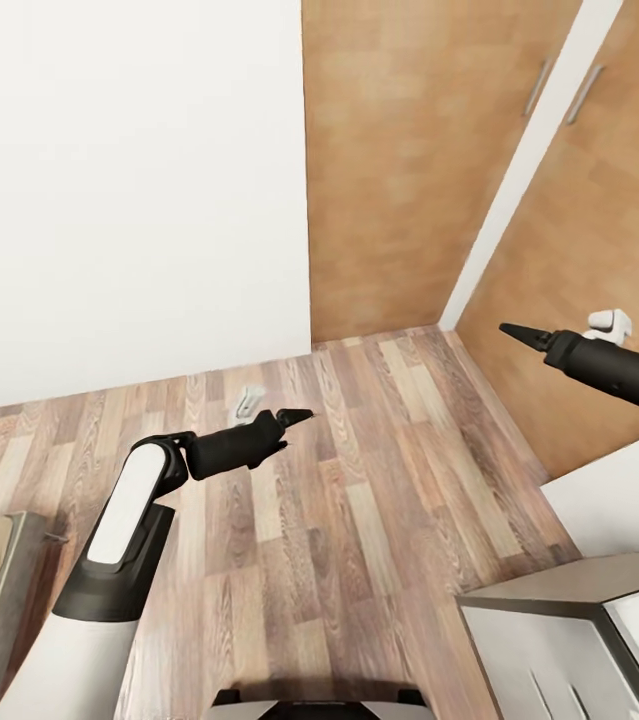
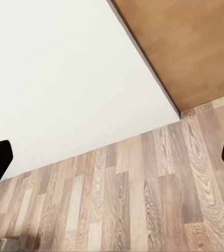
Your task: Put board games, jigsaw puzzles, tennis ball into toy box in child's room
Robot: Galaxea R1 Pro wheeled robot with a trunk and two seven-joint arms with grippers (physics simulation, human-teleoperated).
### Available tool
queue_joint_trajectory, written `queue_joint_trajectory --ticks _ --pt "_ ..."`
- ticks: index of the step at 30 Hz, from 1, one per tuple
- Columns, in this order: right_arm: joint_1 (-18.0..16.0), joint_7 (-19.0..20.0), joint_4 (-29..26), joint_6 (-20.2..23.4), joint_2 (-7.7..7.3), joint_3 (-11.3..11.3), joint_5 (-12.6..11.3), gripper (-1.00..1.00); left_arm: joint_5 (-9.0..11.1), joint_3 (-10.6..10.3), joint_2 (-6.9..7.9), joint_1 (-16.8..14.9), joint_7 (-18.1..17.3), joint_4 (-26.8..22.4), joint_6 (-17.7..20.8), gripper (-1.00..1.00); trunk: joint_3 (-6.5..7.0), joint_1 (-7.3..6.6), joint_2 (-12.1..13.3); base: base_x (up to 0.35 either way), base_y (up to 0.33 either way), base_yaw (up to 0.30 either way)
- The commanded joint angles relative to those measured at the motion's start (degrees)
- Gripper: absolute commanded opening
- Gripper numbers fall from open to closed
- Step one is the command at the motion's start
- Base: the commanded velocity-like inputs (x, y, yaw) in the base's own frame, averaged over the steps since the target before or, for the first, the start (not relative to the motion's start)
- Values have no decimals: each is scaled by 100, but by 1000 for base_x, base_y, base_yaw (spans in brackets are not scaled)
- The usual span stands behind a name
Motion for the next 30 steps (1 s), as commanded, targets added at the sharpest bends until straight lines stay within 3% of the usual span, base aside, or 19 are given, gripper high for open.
queue_joint_trajectory --ticks 1,10,30 --pt "-4 60 -1 24 0 -9 53 100 56 2 -3 -5 60 -3 9 100 -2 3 -9 0 0 236" --pt "14 54 -1 24 110 28 53 100 50 5 8 6 78 -3 10 100 50 3 -9 0 0 237" --pt "53 52 -1 24 136 17 54 100 41 11 12 9 84 6 5 100 163 3 -9 0 0 231"
